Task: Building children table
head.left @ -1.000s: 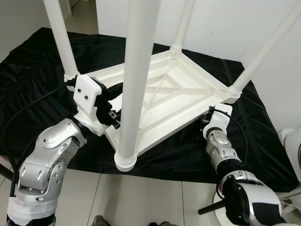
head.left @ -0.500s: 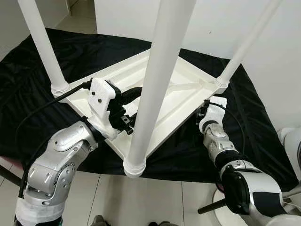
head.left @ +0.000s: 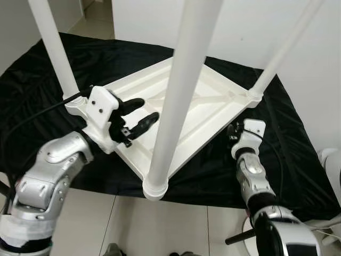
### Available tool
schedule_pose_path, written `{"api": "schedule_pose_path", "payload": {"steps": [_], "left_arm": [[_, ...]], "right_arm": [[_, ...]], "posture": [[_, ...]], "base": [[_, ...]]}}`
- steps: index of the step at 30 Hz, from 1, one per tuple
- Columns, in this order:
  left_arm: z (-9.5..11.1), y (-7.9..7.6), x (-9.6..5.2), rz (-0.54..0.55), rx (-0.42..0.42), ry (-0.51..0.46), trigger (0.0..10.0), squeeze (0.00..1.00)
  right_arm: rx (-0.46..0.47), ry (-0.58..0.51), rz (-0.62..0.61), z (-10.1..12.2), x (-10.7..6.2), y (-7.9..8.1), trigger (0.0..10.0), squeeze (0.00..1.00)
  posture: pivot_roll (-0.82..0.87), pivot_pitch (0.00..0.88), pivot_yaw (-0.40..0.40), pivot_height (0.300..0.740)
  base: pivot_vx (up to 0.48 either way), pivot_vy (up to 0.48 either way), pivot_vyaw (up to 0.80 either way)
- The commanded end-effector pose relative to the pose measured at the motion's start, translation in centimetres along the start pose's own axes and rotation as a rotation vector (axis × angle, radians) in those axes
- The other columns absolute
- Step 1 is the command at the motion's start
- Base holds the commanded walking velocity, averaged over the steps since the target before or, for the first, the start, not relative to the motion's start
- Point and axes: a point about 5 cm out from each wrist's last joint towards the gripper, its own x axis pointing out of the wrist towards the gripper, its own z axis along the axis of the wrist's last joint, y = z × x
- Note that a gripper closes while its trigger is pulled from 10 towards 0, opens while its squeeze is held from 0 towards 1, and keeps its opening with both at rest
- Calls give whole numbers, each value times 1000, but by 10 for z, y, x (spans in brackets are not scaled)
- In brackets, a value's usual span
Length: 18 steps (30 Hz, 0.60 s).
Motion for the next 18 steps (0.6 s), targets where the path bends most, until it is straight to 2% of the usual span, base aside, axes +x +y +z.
{"api": "schedule_pose_path", "payload": {"steps": [1,7,12,13,15,18], "left_arm": [[-10,-10,0,-192,13,41,10000,0],[-34,-10,8,-299,40,122,10000,0],[-45,-9,14,-330,53,154,10000,0],[-60,-9,19,-377,70,196,10000,0],[-64,-9,21,-390,66,209,10000,0],[-79,-6,27,-398,89,284,10000,0]], "right_arm": [[18,-57,13,8,-6,-1,10000,0],[21,-138,18,22,-26,-11,10000,0],[18,-161,22,30,-30,-15,10000,0],[8,-174,20,37,-34,-19,10000,0],[6,-177,19,39,-35,-21,10000,0],[-6,-181,20,44,-37,-25,10000,0]], "posture": [[50,98,-104,740],[23,101,-97,740],[13,111,-95,740],[0,115,-91,740],[0,115,-91,740],[-14,116,-87,740]], "base": [[0,0,0],[0,0,0],[0,0,0],[0,0,0],[0,0,0],[0,0,0]]}}
